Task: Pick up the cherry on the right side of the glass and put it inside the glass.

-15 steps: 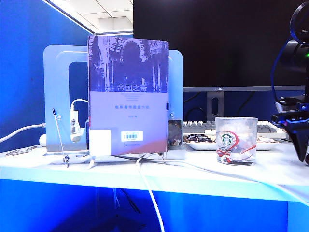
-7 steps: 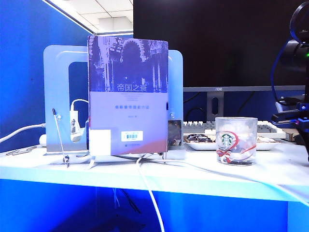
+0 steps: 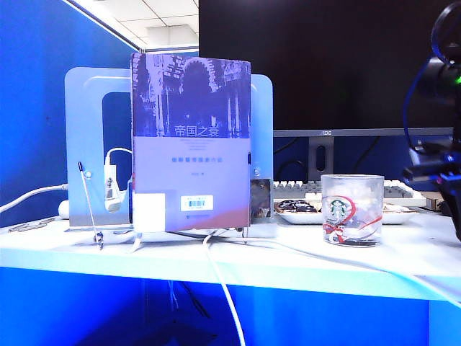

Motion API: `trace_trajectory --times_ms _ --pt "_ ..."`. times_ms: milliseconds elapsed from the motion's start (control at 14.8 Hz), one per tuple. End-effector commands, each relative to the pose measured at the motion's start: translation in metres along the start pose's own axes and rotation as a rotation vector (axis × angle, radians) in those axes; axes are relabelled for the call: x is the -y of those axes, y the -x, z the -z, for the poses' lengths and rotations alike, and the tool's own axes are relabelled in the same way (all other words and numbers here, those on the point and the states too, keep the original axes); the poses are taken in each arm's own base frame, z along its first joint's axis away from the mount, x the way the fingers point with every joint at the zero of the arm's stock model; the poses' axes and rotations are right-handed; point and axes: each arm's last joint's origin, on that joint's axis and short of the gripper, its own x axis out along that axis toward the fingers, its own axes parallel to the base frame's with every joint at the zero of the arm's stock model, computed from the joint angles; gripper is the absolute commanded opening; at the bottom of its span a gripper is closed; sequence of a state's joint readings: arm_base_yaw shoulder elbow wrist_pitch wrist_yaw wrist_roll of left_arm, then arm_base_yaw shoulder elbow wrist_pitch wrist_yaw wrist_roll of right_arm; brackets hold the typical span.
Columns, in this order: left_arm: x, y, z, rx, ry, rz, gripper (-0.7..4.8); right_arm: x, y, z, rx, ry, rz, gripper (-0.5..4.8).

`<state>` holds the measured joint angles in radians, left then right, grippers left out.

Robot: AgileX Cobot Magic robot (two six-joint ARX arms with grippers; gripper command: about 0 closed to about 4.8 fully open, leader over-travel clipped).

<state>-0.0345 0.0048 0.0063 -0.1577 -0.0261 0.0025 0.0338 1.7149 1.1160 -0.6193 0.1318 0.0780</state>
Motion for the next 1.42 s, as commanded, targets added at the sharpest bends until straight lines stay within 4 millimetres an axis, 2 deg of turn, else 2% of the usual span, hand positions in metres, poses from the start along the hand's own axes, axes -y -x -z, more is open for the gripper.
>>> trace_trajectory --times_ms 68,339,677,880,1016,1151,1422 --pt "0.000 0.000 0.001 -0.010 0.003 0.004 0.53 0.001 0.015 -0.017 0.063 -0.009 0.001 1.47" --pt "0.000 0.000 0.001 -0.010 0.003 0.004 0.53 0.002 0.042 -0.037 0.110 -0.014 -0.031 1.47" --pt "0.000 0.000 0.001 -0.010 0.003 0.004 0.53 0.003 0.081 -0.049 0.185 -0.013 -0.157 1.48" --pt "0.000 0.000 0.001 -0.010 0.003 0.004 0.53 0.003 0.108 -0.045 0.256 -0.024 -0.291 1.49" --pt "0.000 0.000 0.001 -0.010 0.003 0.004 0.53 -0.002 0.125 -0.046 0.318 0.016 -0.558 1.49" --pt "0.000 0.000 0.001 -0.010 0.003 0.004 0.53 -0.006 0.128 -0.047 0.316 0.017 -0.686 1.49" --pt "0.000 0.000 0.001 -0.010 0.003 0.004 0.53 -0.009 0.128 -0.046 0.295 0.030 -0.766 1.49"
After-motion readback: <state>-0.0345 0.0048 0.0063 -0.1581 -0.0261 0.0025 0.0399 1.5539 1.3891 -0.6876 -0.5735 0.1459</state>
